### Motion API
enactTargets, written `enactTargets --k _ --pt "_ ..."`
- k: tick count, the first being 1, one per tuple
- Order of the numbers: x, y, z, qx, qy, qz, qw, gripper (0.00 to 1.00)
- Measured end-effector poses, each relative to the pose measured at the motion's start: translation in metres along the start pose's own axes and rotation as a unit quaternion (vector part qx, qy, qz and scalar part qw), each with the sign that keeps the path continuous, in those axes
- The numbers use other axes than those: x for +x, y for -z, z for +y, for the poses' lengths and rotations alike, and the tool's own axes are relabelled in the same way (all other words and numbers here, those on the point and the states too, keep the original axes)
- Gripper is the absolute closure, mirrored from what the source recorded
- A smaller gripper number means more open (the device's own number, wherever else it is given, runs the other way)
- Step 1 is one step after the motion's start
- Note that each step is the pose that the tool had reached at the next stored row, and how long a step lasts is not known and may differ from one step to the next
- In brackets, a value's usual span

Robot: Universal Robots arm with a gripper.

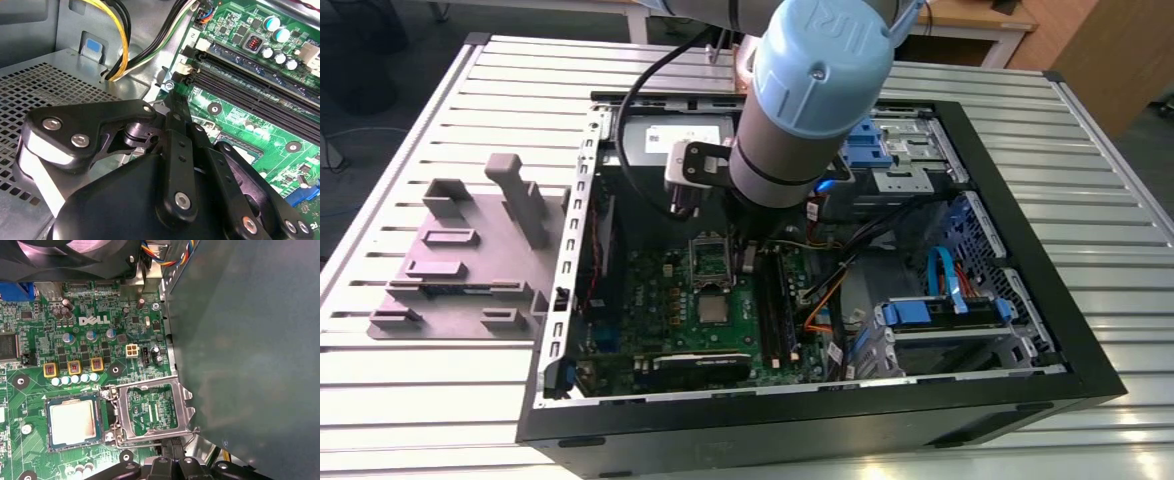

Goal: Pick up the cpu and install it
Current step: 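Close the cpu cover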

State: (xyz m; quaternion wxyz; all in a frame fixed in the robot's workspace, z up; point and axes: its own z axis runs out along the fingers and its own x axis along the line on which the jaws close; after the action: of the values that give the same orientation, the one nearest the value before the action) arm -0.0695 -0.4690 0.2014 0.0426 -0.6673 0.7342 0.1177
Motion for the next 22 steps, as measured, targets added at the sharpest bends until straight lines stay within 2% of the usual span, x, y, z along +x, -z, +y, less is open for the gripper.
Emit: enactTargets --k 6,22 --pt "0.0003 0.0001 0.002 -0.0001 0.0 0.0 1.0 0.89" --pt "0.0029 0.0085 0.0027 -0.0002 0.0 -0.0013 1.0 0.89"
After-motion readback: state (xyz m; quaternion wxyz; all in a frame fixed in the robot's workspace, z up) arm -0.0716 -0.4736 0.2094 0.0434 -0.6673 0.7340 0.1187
